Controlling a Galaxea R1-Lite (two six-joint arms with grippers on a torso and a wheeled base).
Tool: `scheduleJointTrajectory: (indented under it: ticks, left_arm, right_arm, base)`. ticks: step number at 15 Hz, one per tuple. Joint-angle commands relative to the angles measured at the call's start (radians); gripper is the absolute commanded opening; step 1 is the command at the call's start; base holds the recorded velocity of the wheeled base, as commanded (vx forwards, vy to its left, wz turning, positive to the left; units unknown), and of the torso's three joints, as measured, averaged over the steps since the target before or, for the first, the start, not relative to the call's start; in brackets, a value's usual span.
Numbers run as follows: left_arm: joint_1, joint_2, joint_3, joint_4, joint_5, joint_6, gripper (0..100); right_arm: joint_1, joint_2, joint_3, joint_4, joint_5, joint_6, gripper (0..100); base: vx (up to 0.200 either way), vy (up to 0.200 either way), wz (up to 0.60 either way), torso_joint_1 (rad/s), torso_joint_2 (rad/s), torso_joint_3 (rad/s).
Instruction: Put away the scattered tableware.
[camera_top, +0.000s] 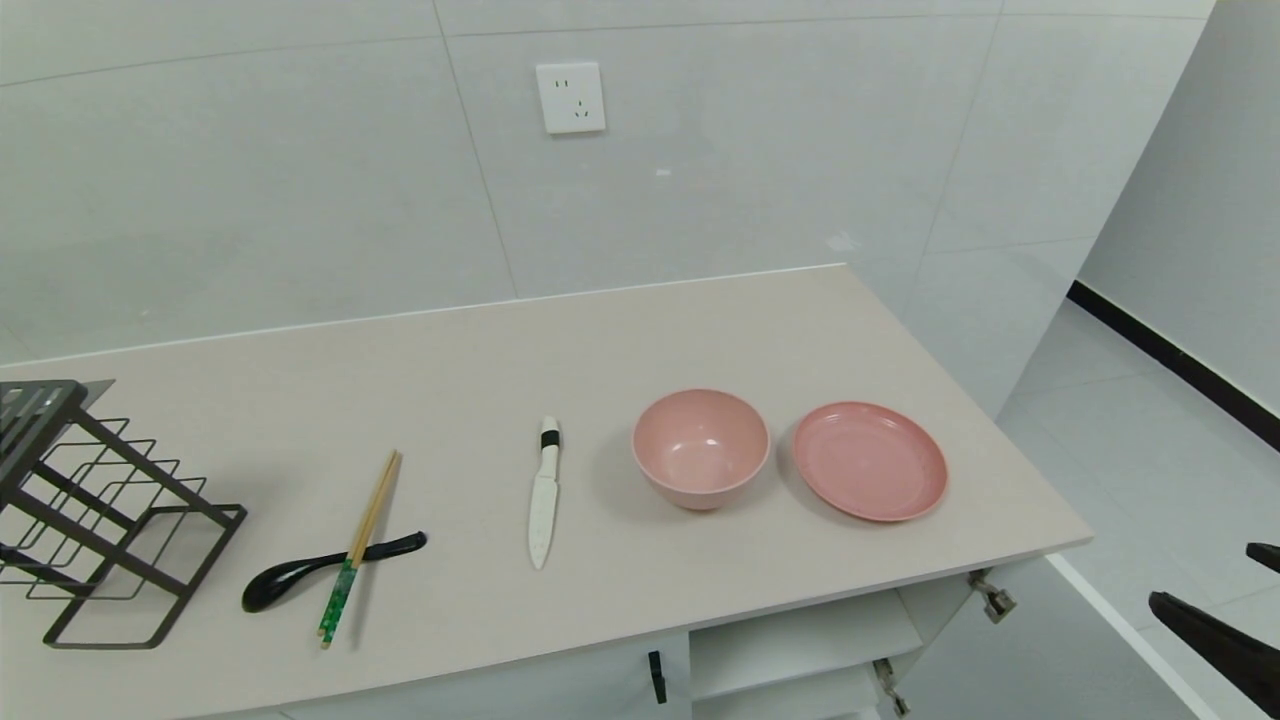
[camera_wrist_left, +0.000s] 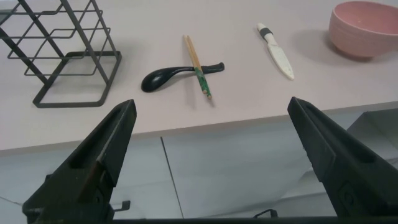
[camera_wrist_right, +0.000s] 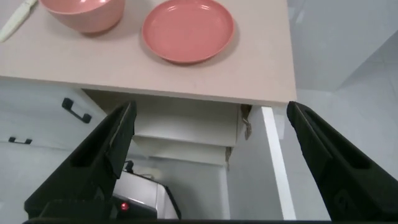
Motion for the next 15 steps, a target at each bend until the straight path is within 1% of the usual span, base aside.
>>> scheduleJointTrajectory:
  ticks: [1, 2, 3, 5, 8, 10, 11, 13, 15]
  left_arm:
    - [0.000, 0.001, 0.000, -0.001, 0.000, 0.002, 100]
    - [0.000, 0.001, 0.000, -0.001, 0.000, 0.002, 100]
    - [0.000, 0.001, 0.000, -0.001, 0.000, 0.002, 100]
    - [0.000, 0.001, 0.000, -0.001, 0.001, -0.003, 100]
    - [0.000, 0.001, 0.000, -0.001, 0.000, 0.000, 100]
    - [0.000, 0.001, 0.000, -0.001, 0.000, 0.000, 100]
    - [0.000, 0.001, 0.000, -0.001, 0.000, 0.000, 100]
    - [0.000, 0.001, 0.000, -0.001, 0.000, -0.001, 100]
    - [0.000, 0.001, 0.000, -0.001, 0.000, -0.001, 100]
  right_arm:
    - [0.002, 0.334, 0.006, -0.271, 0.001, -0.002, 100]
    - [0.002, 0.334, 0.006, -0.271, 0.001, -0.002, 100]
    - [0.003, 0.448, 0.007, -0.398, 0.003, -0.002, 100]
    - [0.021, 0.463, -0.001, -0.398, 0.003, -0.008, 100]
    - [0.025, 0.498, -0.030, -0.398, 0.001, -0.011, 100]
    - [0.058, 0.544, -0.083, -0.398, 0.000, -0.006, 100]
    - [0.087, 0.575, -0.117, -0.397, 0.000, 0.017, 100]
    - [0.133, 0.659, -0.195, -0.395, -0.004, 0.113, 100]
    - [0.138, 0.759, -0.277, -0.395, -0.008, 0.130, 100]
  base:
    - [0.000, 0.000, 0.00, 0.000, 0.00, 0.000]
    - [0.000, 0.000, 0.00, 0.000, 0.00, 0.000]
    - [0.000, 0.000, 0.00, 0.000, 0.00, 0.000]
    - [0.000, 0.000, 0.00, 0.000, 0.00, 0.000]
    - [0.000, 0.000, 0.00, 0.000, 0.00, 0.000]
    - [0.000, 0.000, 0.00, 0.000, 0.00, 0.000]
    - [0.000, 0.000, 0.00, 0.000, 0.00, 0.000]
    - [0.000, 0.000, 0.00, 0.000, 0.00, 0.000]
    - [0.000, 0.000, 0.00, 0.000, 0.00, 0.000]
